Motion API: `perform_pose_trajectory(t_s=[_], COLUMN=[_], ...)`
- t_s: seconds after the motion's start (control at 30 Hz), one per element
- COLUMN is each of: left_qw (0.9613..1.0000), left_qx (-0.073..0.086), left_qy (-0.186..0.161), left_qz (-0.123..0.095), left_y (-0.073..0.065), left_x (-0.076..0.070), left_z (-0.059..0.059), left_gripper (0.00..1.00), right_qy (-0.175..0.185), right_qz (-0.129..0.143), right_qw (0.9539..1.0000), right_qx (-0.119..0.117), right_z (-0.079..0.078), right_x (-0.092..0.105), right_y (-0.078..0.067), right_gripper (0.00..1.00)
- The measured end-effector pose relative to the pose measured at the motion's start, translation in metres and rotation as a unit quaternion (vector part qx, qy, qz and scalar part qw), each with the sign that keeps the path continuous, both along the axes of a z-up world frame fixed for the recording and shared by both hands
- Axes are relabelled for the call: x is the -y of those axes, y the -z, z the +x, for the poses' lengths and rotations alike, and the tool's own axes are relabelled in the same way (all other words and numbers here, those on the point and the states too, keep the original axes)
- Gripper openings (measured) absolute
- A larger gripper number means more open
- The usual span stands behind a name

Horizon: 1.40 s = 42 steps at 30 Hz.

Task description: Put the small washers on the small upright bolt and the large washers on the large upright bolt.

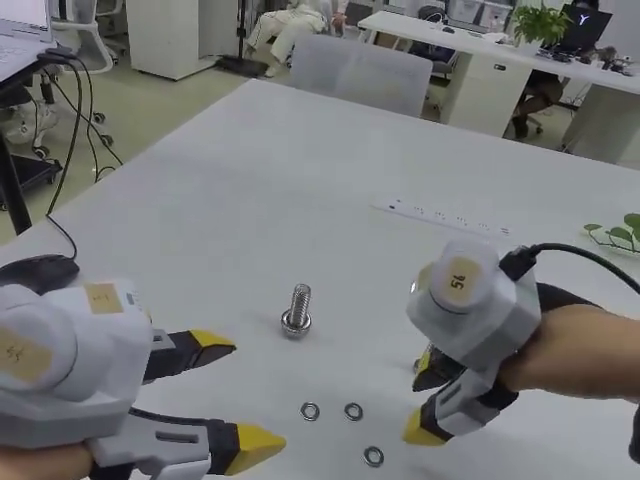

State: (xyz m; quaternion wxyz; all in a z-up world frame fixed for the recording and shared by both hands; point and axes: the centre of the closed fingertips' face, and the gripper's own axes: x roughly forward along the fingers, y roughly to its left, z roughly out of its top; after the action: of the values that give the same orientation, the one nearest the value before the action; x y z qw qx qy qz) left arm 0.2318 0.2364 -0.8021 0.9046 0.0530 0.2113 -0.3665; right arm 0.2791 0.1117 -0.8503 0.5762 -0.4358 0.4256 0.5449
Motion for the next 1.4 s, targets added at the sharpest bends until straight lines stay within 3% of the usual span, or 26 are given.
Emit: perform_pose_trajectory(t_s=[0.6, 1.4], left_qw=[1.0000, 1.0000], left_qx=[0.000, -0.001], left_qy=[0.000, -0.005], left_qz=[-0.002, -0.003], left_y=[0.001, -0.001], left_x=[-0.002, -0.004], left_z=[-0.003, -0.001], left_gripper=[0.60, 0.60], right_qy=[-0.043, -0.059], right_qz=[-0.006, -0.034], right_qw=[0.9991, 0.9976], right_qx=[-0.003, -0.015], right_z=[-0.002, 0.002], right_x=[-0.040, -0.042], right_y=[0.012, 0.027], right_gripper=[0.27, 0.23])
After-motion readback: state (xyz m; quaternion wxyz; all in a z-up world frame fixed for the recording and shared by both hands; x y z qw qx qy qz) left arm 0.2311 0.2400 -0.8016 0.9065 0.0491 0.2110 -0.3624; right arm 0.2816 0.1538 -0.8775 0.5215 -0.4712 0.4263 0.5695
